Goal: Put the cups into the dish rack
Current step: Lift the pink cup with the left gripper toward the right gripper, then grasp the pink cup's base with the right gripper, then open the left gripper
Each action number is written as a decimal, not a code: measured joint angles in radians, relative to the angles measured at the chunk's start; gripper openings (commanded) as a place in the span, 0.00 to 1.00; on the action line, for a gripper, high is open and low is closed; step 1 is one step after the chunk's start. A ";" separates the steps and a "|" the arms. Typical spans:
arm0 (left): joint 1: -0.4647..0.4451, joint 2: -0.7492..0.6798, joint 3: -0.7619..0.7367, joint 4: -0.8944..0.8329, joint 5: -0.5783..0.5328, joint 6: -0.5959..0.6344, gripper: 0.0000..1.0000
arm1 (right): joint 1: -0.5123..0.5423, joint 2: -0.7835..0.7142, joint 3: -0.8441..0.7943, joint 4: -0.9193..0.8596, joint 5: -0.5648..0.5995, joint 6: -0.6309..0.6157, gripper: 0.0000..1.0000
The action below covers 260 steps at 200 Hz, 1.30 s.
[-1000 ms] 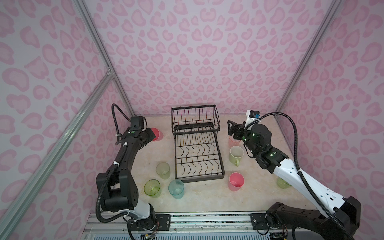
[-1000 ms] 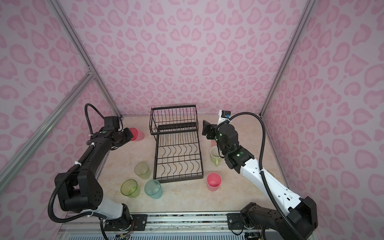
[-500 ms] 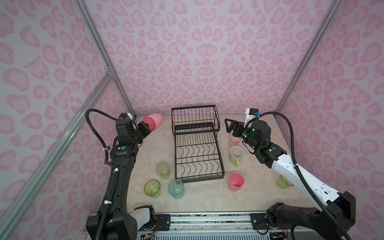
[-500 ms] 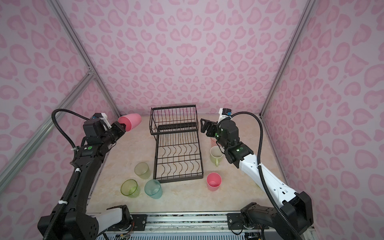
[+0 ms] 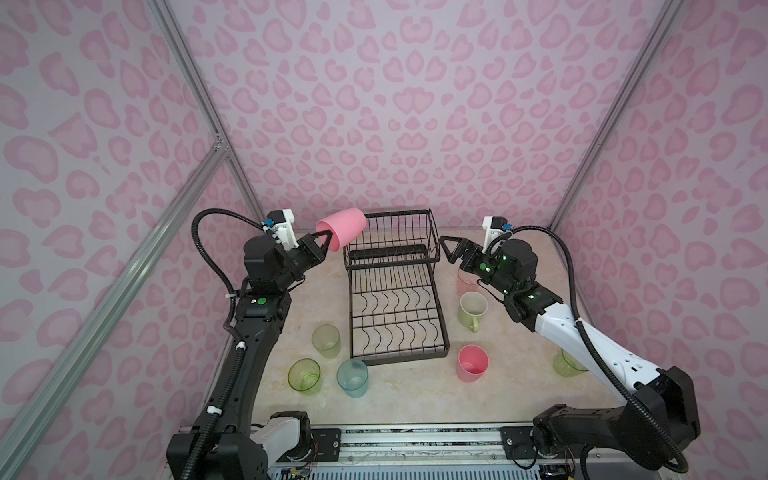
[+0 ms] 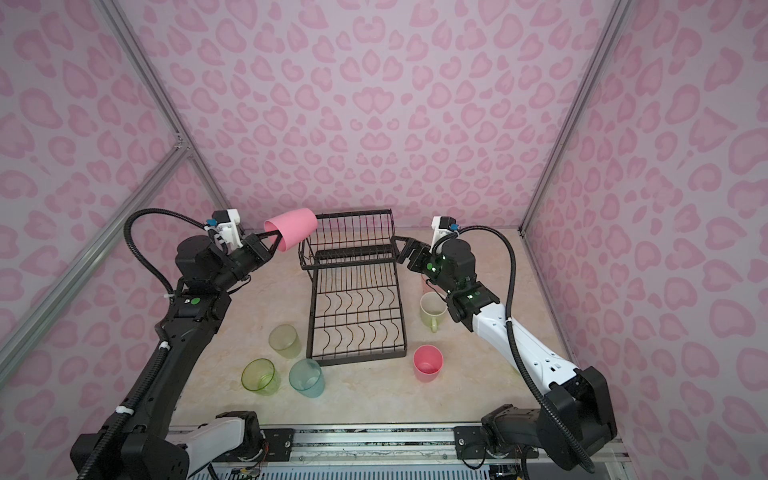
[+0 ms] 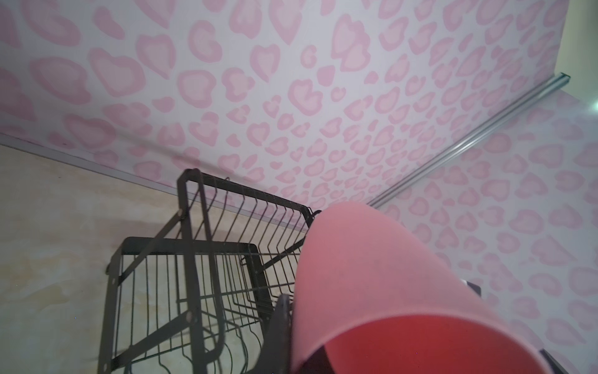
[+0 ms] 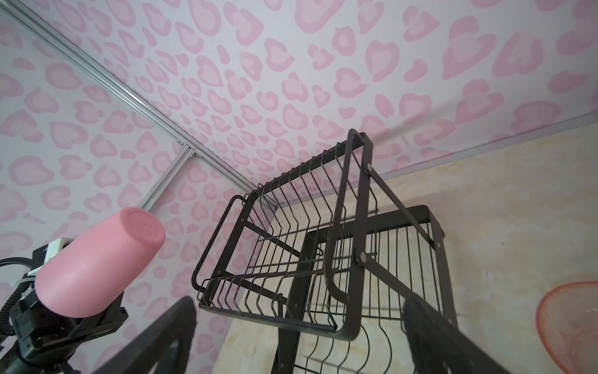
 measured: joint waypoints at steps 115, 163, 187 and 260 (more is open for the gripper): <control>-0.282 0.206 -0.048 0.325 0.035 -0.080 0.03 | 0.058 0.095 -0.088 0.406 -0.138 0.310 0.99; -0.299 0.236 -0.048 0.387 0.030 -0.106 0.03 | 0.074 0.120 -0.092 0.542 -0.149 0.420 0.99; -0.316 0.250 -0.048 0.414 0.029 -0.126 0.03 | 0.079 0.162 -0.079 0.584 -0.149 0.490 0.98; -0.345 0.283 -0.035 0.443 0.016 -0.129 0.03 | 0.110 0.166 0.007 0.453 -0.091 0.581 0.96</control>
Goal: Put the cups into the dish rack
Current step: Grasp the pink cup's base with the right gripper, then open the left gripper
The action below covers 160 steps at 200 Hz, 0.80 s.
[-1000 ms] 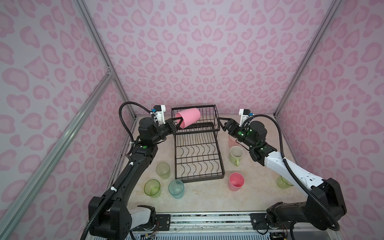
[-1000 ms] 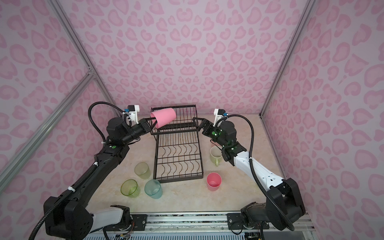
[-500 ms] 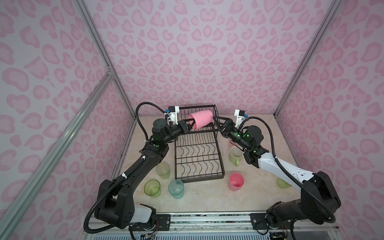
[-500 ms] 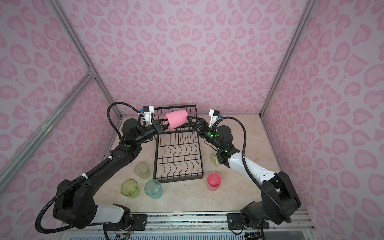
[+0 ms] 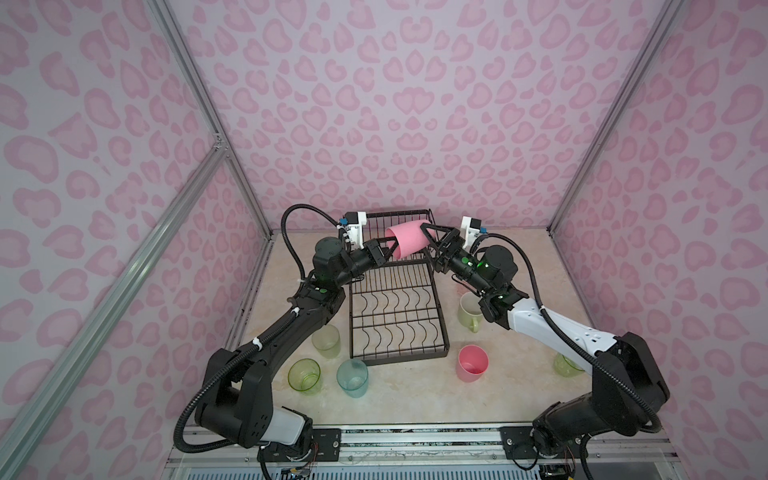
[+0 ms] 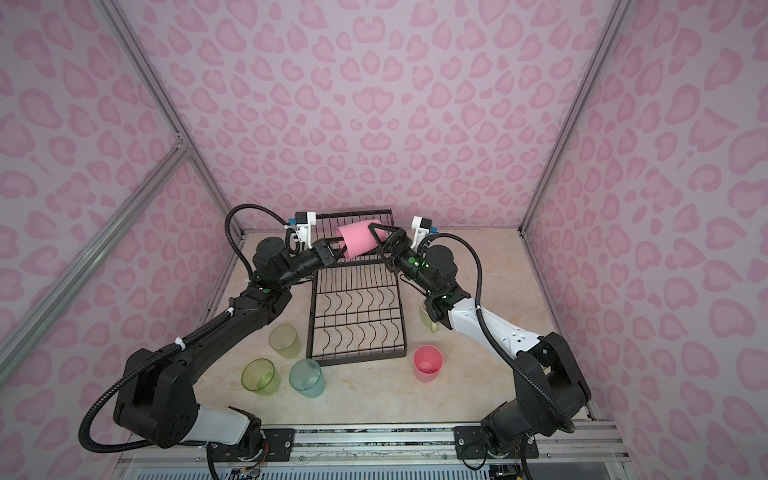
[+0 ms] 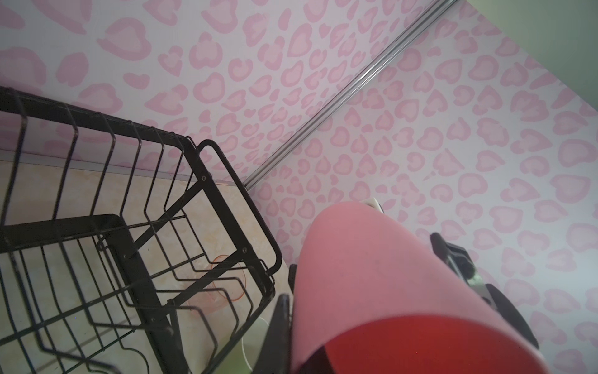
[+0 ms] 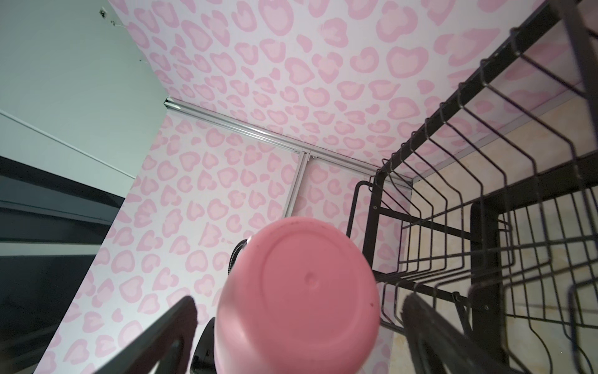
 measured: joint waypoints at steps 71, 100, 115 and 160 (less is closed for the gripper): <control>-0.019 0.020 -0.001 0.001 -0.019 0.001 0.03 | 0.012 -0.013 0.043 -0.168 0.086 0.032 0.87; -0.026 0.027 -0.001 0.003 -0.017 0.002 0.03 | 0.018 -0.018 0.062 -0.204 0.103 0.039 0.76; -0.027 0.031 -0.002 0.011 -0.017 0.001 0.03 | 0.021 -0.020 0.072 -0.216 0.119 0.042 0.73; -0.028 0.045 -0.002 0.050 -0.009 -0.003 0.05 | 0.030 -0.026 0.087 -0.244 0.146 0.037 0.73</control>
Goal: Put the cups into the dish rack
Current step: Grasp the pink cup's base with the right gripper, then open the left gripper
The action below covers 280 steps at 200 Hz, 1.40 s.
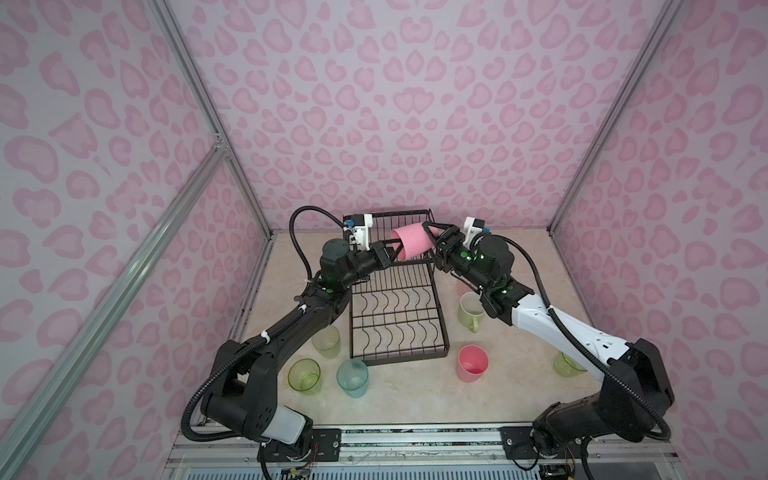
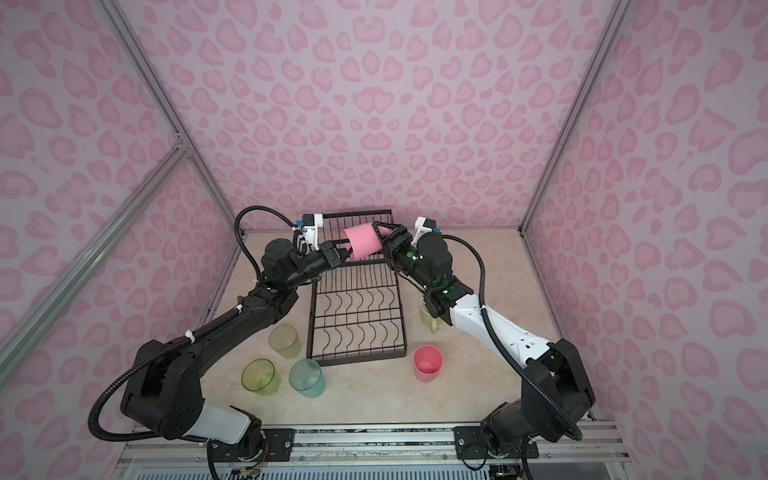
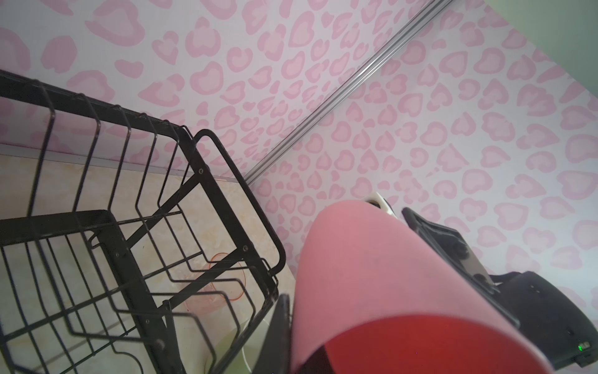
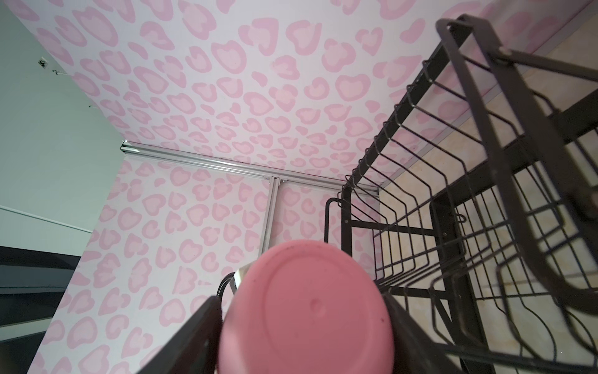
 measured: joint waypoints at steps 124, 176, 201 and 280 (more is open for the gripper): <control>-0.012 0.003 0.003 -0.019 -0.003 0.012 0.46 | 0.030 -0.015 0.074 -0.120 0.042 -0.143 0.60; -0.009 -0.095 0.045 -0.245 -0.090 0.121 0.84 | 0.023 -0.036 0.140 -0.208 0.137 -0.429 0.59; -0.005 -0.145 0.056 -0.360 -0.162 0.189 0.92 | 0.021 -0.031 0.163 -0.224 0.179 -0.568 0.59; 0.009 -0.251 0.064 -0.530 -0.293 0.323 0.97 | 0.070 0.102 0.320 -0.372 0.321 -0.927 0.59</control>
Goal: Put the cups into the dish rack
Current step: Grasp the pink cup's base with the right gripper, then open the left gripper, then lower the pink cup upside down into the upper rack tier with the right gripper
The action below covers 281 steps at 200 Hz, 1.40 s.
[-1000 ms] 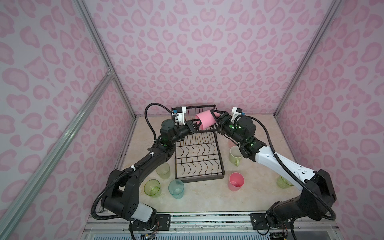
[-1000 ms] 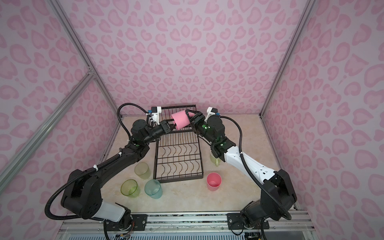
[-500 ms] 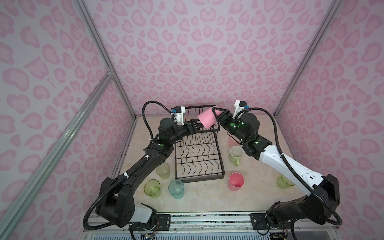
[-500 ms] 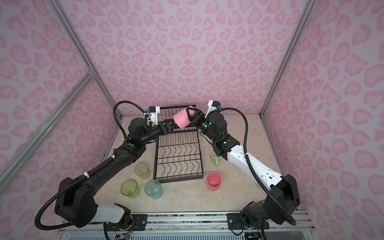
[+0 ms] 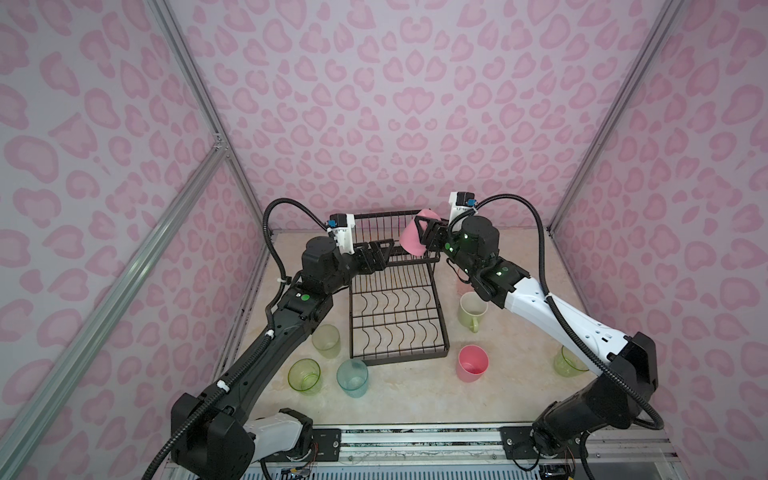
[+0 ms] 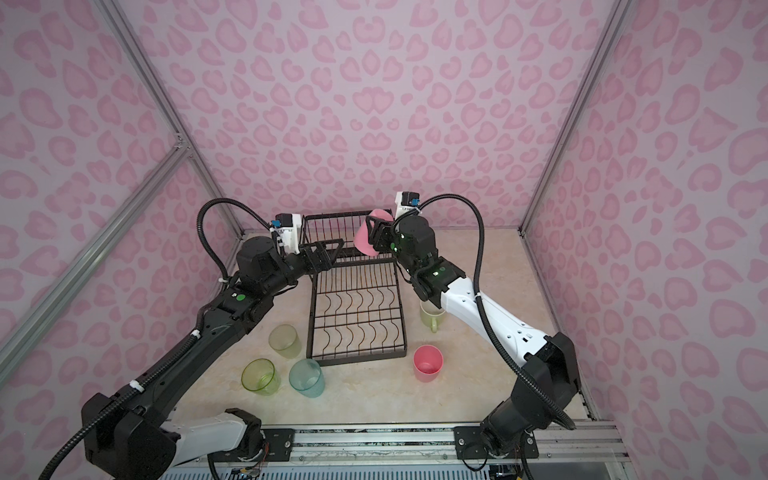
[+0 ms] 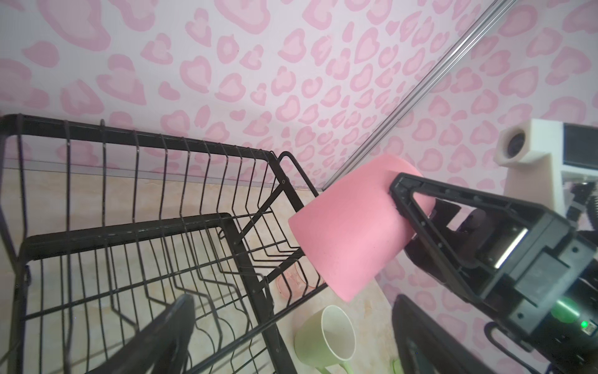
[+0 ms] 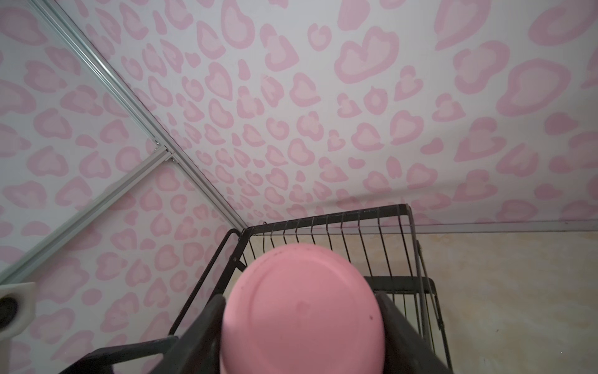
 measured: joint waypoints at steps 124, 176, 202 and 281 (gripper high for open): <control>0.016 -0.043 -0.012 -0.048 -0.014 0.050 0.96 | 0.061 0.250 0.275 -0.122 0.333 -0.329 0.60; 0.020 -0.061 -0.014 -0.064 -0.011 0.061 0.96 | 0.062 0.365 0.422 -0.184 0.386 -0.355 0.60; 0.032 -0.061 -0.014 -0.071 -0.008 0.081 0.96 | 0.058 0.396 0.433 -0.195 0.390 -0.359 0.60; 0.072 -0.055 -0.014 -0.059 0.004 0.109 0.96 | 0.037 0.391 0.318 -0.100 0.374 -0.365 0.63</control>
